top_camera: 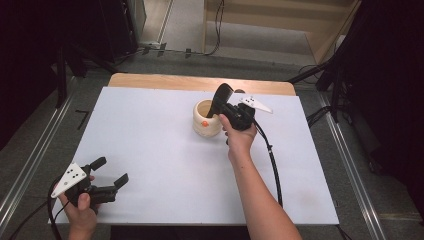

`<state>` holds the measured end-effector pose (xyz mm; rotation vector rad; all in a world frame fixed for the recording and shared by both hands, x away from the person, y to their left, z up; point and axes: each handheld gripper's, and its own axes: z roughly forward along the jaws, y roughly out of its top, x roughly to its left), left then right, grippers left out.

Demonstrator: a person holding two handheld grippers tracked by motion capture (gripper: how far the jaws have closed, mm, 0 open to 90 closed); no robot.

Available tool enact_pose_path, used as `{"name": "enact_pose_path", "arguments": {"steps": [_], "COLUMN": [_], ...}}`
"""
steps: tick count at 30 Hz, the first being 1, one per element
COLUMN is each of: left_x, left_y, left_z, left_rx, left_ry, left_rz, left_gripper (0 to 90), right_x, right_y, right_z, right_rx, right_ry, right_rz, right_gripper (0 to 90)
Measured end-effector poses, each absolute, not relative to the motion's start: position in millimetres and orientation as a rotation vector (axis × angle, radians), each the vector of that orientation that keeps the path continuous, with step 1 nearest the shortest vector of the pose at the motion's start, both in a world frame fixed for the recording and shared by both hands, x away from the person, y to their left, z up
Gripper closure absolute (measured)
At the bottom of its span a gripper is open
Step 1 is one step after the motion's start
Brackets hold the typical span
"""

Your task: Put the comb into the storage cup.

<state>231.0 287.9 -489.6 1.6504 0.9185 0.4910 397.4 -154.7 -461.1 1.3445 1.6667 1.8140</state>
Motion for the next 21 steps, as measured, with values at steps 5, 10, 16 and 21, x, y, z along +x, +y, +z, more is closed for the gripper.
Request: {"name": "enact_pose_path", "arguments": {"steps": [5, 10, 16, 21], "left_x": [231.1, 231.3, 231.4, 231.4], "left_y": [288.4, 288.3, 288.5, 288.8], "left_z": [-489.7, -489.7, -489.8, -489.8], "left_rx": [1.647, 1.647, 1.641, 1.640], "left_ry": [0.919, 0.919, 0.920, 0.917], "left_rz": [0.491, 0.491, 0.488, 0.487], "left_gripper": [0.0, 0.0, 0.0, 0.0], "right_x": [399.1, 399.9, 401.2, 396.5], "right_y": [-160.7, -164.8, -170.8, -173.9], "right_z": [-461.3, -463.1, -464.1, -459.7], "right_rx": [1.449, 1.493, 1.590, 1.579], "right_ry": [1.660, 1.694, 1.749, 1.772], "right_rz": [1.815, 1.734, 1.693, 1.658], "right_gripper": [79.2, 60.7, 39.2, 20.2]}}
